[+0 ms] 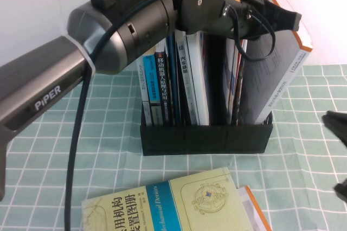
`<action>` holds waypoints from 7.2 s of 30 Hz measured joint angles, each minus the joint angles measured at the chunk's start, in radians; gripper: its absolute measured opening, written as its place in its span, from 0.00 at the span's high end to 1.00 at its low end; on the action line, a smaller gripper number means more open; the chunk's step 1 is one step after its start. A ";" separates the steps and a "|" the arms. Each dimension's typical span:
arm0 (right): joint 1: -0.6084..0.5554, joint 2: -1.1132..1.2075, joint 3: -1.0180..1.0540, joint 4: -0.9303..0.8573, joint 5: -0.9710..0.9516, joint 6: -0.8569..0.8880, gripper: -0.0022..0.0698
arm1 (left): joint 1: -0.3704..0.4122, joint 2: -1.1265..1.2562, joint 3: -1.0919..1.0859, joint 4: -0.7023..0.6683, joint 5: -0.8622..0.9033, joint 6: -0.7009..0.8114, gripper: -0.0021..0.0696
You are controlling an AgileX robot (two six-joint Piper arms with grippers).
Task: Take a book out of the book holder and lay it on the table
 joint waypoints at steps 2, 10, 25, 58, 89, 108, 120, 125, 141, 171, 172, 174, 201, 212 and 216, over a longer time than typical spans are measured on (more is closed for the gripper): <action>0.002 0.074 -0.020 -0.015 -0.007 0.000 0.96 | 0.000 0.000 -0.001 0.002 0.004 -0.002 0.97; -0.007 0.320 -0.115 0.293 -0.156 -0.154 0.48 | 0.002 0.000 -0.005 0.004 0.014 -0.010 0.97; -0.094 0.601 -0.123 0.775 -0.717 -0.234 0.38 | 0.002 0.000 -0.005 0.008 0.022 -0.049 0.97; -0.094 0.841 -0.186 0.809 -0.927 -0.214 0.74 | 0.006 -0.031 -0.003 0.038 0.065 -0.074 0.97; -0.095 0.122 -0.552 -0.376 -0.507 0.083 0.74 | 0.009 -0.698 0.002 0.247 0.497 0.032 0.97; 0.063 0.235 -0.536 -1.014 -0.762 0.653 0.74 | 0.009 -1.189 0.962 0.212 -0.148 -0.155 0.97; 0.347 0.488 -0.522 -1.005 -0.269 0.429 0.74 | 0.009 -1.351 1.403 0.177 -0.478 -0.275 0.97; 0.373 0.571 -0.519 -0.997 -0.214 0.437 0.74 | 0.009 -1.351 1.428 0.175 -0.487 -0.286 0.97; 0.590 0.795 -0.380 -0.937 -0.203 0.595 0.74 | 0.009 -1.353 1.430 0.158 -0.589 -0.292 0.97; 0.592 0.360 -0.380 -0.947 0.034 0.787 0.70 | 0.009 -1.353 1.430 0.172 -0.470 -0.296 0.97; 0.592 0.320 -0.380 -0.947 0.107 0.763 0.78 | 0.009 -1.353 1.430 0.172 -0.474 -0.288 0.97; 0.592 0.225 -0.380 -0.934 0.242 0.697 0.89 | 0.009 -1.353 1.430 0.174 -0.478 -0.273 0.97; 0.592 -0.763 -0.056 0.172 1.107 -0.040 0.97 | 0.009 -1.353 1.430 0.174 -0.481 -0.261 0.97; 0.592 -0.875 -0.002 0.172 1.095 0.000 0.97 | 0.009 -1.353 1.448 0.174 -0.473 -0.261 0.97; 0.592 -0.877 -0.002 0.172 1.095 0.000 0.97 | 0.009 -1.353 1.448 0.174 -0.468 -0.261 0.97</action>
